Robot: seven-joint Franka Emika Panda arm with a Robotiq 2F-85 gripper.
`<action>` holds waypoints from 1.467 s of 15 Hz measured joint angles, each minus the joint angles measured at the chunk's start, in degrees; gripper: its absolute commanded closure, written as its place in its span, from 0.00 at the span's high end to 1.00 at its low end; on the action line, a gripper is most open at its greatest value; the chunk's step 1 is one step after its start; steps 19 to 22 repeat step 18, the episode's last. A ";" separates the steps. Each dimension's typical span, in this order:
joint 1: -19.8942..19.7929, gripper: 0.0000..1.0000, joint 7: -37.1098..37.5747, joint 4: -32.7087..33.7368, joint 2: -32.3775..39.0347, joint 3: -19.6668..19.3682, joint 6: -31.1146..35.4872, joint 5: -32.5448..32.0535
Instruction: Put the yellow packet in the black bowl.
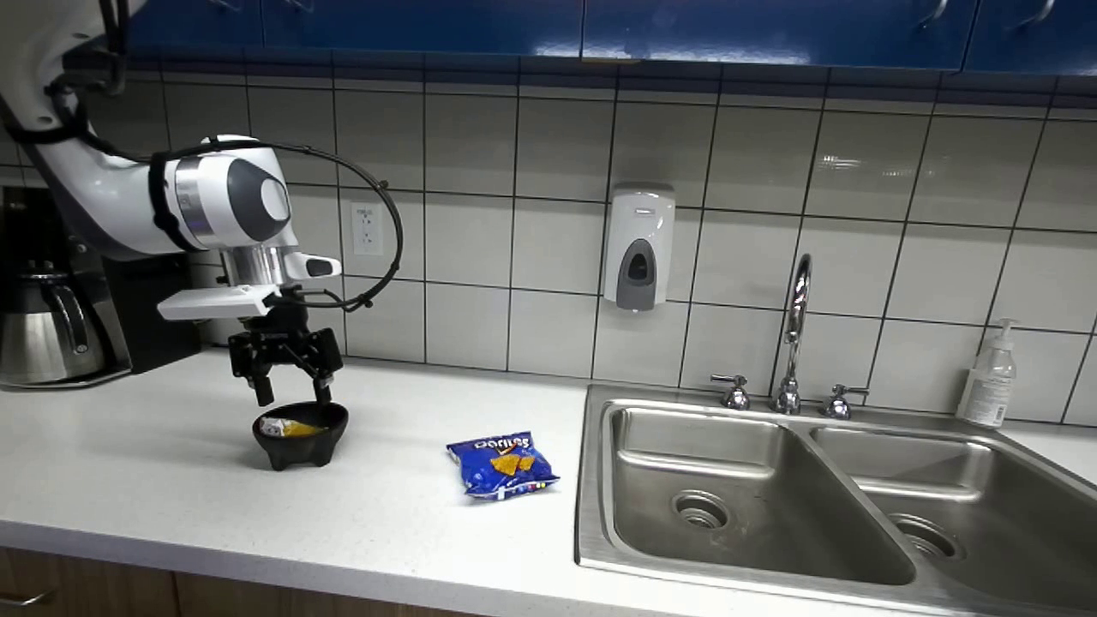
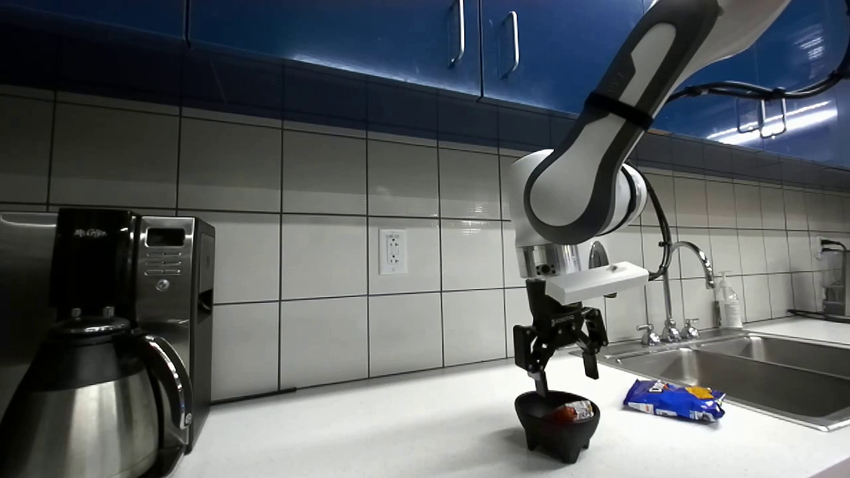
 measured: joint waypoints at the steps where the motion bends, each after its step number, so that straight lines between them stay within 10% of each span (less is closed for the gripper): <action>1: 0.02 1.00 0.00 0.00 -0.07 0.00 0.04 0.00; 22: 0.28 1.00 -3.64 -15.90 -23.43 -0.16 1.66 7.36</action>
